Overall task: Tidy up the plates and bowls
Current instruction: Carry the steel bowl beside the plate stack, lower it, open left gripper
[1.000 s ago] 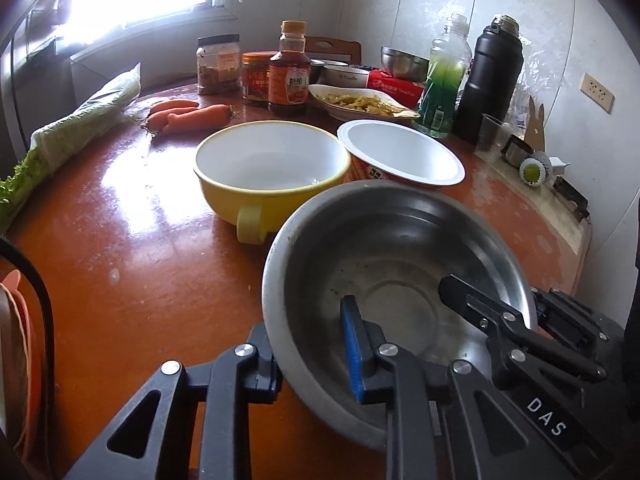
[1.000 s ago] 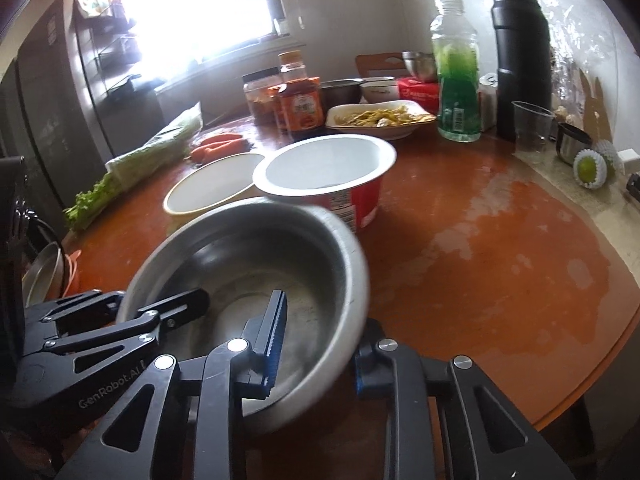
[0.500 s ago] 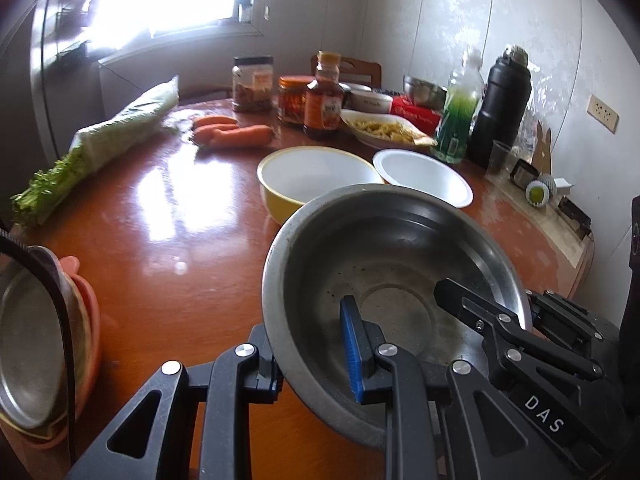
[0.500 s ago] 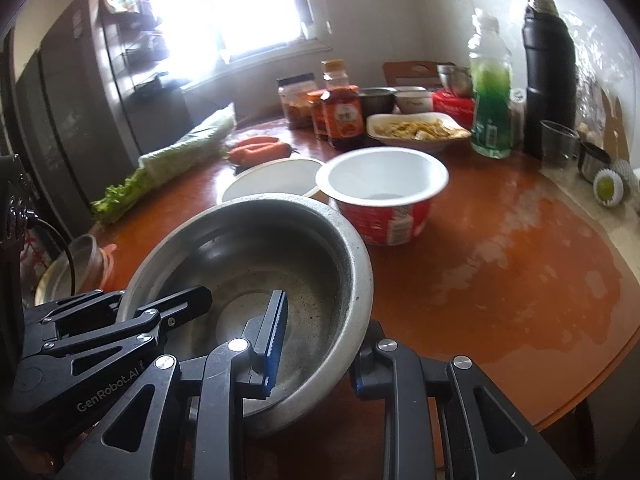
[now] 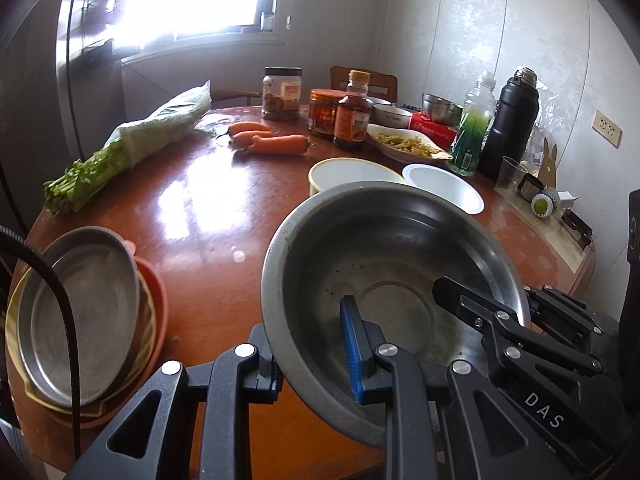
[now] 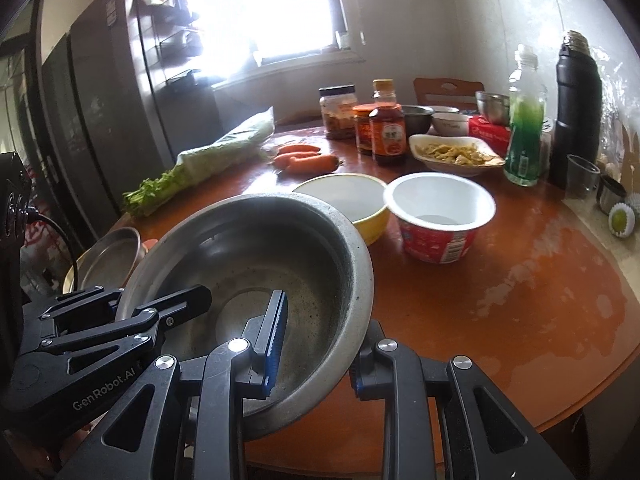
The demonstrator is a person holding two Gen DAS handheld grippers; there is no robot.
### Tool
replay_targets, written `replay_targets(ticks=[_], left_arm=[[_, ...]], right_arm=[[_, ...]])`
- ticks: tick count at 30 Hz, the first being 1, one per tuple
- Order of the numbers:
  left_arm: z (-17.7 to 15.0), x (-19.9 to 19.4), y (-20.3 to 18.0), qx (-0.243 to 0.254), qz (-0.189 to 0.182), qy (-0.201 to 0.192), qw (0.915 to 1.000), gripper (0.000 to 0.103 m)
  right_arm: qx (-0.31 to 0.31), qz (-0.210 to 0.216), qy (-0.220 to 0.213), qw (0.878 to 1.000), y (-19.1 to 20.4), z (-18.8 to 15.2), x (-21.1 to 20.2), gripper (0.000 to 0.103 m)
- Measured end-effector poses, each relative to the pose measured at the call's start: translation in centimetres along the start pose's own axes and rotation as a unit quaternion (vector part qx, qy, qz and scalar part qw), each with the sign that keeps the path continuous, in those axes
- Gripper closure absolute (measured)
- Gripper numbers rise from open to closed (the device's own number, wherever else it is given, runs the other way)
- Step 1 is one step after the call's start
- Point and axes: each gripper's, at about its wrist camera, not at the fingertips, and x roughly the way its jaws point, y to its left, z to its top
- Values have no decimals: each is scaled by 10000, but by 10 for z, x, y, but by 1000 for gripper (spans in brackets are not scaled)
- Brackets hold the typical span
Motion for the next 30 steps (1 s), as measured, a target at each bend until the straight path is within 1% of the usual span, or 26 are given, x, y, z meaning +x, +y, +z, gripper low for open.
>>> replay_targets(ticks=[4,11,25,30], left_arm=[[-5,-1,5,-12,75,34,10000,78],[-15,7,12,-69,91,173,9998,78],[-21,26,18,-122,176,402,9990,78],[-22,29,17,-134,223,383,9989,78]], right_arm=[[-97,34,66,9999,8,-3,5,75],[-157,-11,228,9996,13,-10,15,75],[-157,25,491,9987,11,-18,36,75],[-132,21,536,9985,9,-19,40,75]])
